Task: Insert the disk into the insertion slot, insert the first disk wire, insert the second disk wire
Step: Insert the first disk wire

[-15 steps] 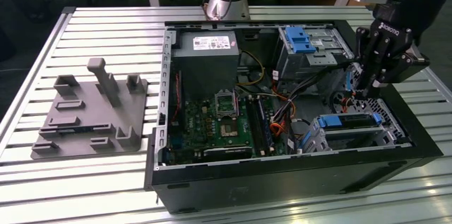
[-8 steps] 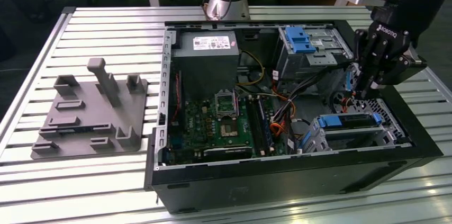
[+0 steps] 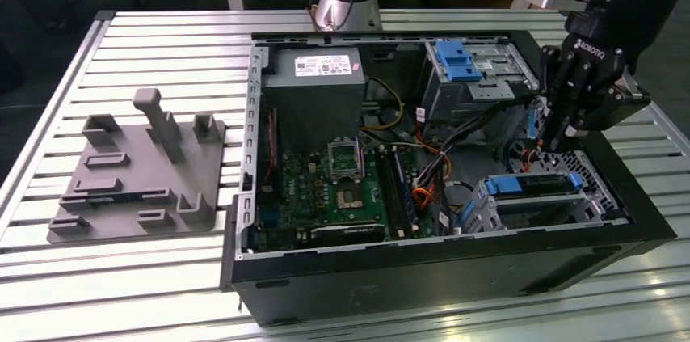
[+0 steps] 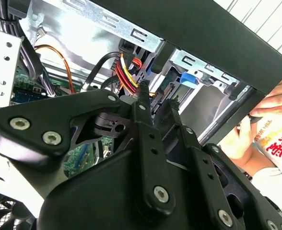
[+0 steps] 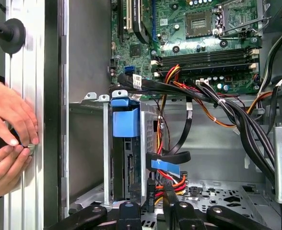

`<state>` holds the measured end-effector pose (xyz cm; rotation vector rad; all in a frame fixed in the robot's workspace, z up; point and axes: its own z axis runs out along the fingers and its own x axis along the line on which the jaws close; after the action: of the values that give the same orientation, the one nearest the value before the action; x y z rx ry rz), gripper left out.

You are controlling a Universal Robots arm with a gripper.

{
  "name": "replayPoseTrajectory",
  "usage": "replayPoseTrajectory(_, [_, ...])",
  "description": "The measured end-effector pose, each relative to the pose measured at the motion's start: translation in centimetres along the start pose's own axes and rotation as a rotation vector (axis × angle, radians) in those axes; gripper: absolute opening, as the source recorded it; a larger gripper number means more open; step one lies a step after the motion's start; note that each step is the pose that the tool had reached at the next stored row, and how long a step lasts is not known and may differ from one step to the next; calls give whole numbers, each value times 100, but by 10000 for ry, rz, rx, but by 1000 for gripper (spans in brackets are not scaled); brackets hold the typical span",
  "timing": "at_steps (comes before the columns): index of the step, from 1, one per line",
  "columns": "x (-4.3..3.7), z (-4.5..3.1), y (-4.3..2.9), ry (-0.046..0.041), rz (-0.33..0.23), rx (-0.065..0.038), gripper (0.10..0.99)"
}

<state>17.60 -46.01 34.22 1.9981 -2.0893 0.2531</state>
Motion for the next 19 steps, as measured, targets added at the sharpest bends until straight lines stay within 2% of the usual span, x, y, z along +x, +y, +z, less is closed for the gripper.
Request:
replayPoseTrajectory(3, [-1,4,0,-1,0,0,306])
replayPoseTrajectory(5, [-2,7,0,-1,0,0,176])
replayPoseTrajectory(6, [-3,9,0,-1,0,0,165])
replayPoseTrajectory(16, [-2,13,0,-1,-4,-14,165])
replayPoseTrajectory(19, [21,14,-2,-16,-10,-15,165])
